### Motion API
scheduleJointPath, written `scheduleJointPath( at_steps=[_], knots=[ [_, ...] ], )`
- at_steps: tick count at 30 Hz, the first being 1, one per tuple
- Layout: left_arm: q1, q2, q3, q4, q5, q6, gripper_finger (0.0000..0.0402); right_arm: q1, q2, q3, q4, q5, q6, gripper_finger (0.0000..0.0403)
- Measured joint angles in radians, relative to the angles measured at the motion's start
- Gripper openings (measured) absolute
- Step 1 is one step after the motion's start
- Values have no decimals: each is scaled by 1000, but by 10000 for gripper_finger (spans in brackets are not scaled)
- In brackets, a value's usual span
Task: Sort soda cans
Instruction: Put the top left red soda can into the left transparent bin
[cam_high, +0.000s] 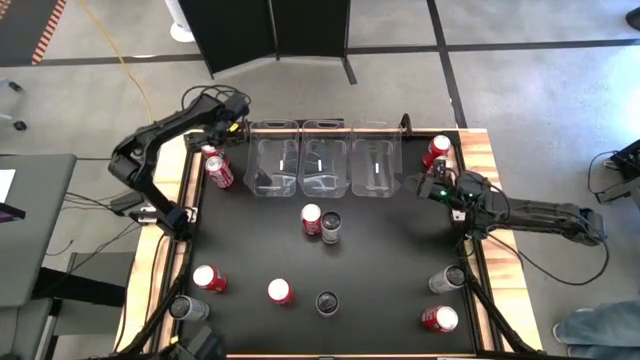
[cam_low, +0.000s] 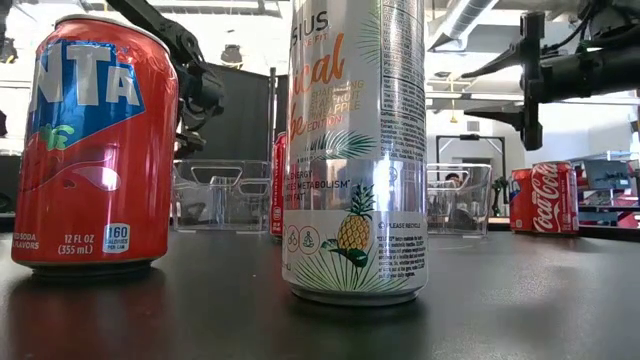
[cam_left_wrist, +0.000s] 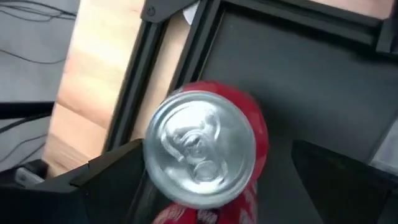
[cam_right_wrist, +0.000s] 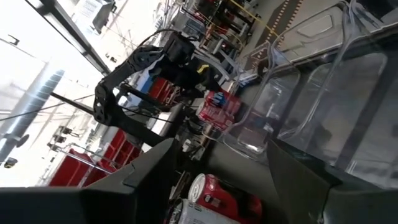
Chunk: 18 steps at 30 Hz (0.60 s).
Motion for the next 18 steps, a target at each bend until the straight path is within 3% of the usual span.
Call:
scheduleJointPath(
  at_steps=[7, 11, 18],
  knots=[
    [36, 42, 0, 73, 9, -9, 396, 0, 3, 0, 1, 0, -38, 265],
    [35, 41, 0, 117, 72, 36, 391, 0, 3, 0, 1, 0, -54, 265],
    [22, 41, 0, 131, 78, 55, 335, 0, 3, 0, -8, 0, -67, 265]
  ],
)
